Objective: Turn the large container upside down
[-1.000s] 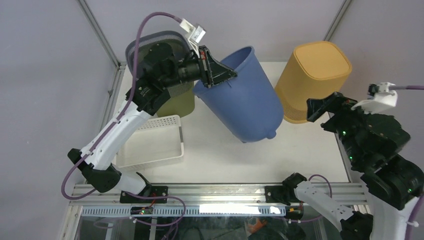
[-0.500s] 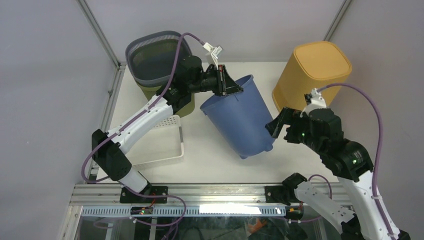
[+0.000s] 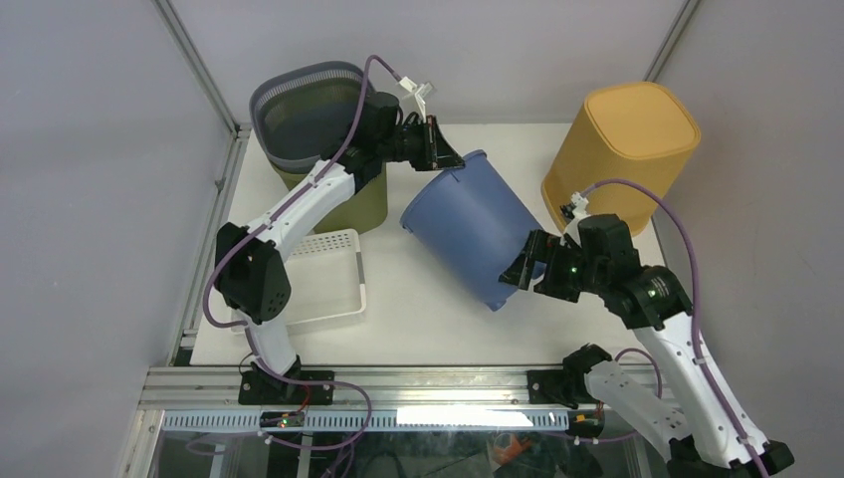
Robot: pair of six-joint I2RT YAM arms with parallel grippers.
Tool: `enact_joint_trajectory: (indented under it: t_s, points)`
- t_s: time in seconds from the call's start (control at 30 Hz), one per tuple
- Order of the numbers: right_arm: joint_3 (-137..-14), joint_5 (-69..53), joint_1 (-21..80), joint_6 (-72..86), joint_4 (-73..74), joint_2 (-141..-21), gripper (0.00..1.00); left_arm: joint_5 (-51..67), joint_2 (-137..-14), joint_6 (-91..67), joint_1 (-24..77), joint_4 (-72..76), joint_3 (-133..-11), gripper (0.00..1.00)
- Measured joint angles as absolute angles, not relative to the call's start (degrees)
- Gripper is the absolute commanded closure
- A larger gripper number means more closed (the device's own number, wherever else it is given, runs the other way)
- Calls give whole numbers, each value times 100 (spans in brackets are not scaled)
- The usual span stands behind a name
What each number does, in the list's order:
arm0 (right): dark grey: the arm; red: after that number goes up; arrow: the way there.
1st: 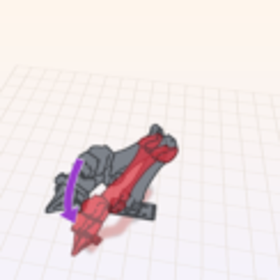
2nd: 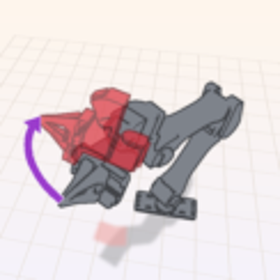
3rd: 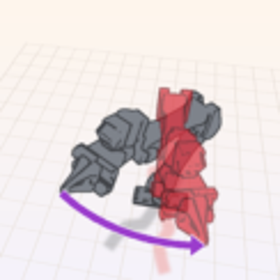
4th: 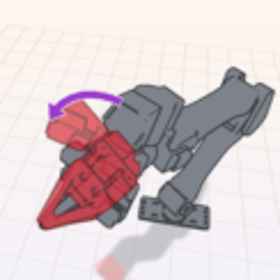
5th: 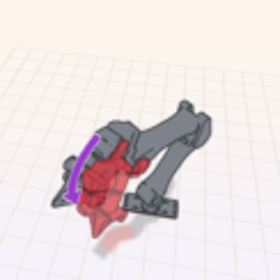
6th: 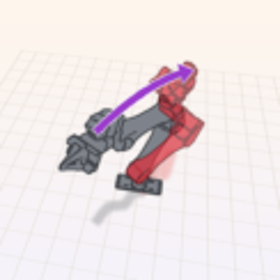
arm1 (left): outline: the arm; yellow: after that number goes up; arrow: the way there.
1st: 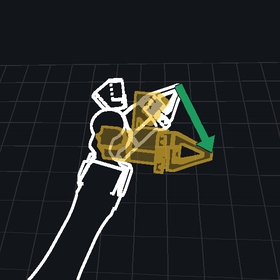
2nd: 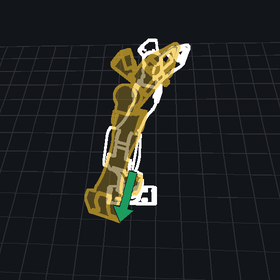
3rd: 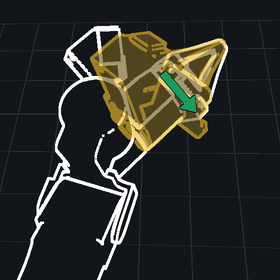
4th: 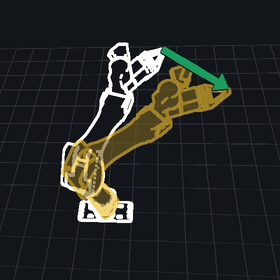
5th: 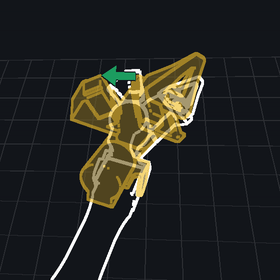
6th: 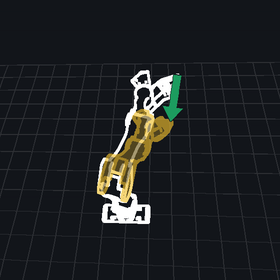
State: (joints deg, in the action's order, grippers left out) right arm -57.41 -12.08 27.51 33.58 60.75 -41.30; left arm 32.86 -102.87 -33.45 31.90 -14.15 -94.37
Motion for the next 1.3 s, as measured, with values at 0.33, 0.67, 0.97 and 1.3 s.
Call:
enact_joint_trajectory:
  t_s: [0.33, 0.67, 0.97, 1.3]
  points:
    - [-5780, -1933, 1212, 3142, 6307, -4362, 2, 3094, -10753, -2423, 3183, -2117, -9754, 100]
    - [-4823, -1562, 1076, 4499, 5439, -3065, 2, 2873, -10613, -2263, 3192, -2025, -9559, 100]
    - [-3704, -1581, 1072, 5437, 4233, -2790, 2, 2877, -10580, -2263, 3190, -1835, -9426, 100]
    - [-3629, -1516, 1070, 5520, 3920, -2801, 2, 2867, -10580, -2265, 3181, -1723, -9351, 100]
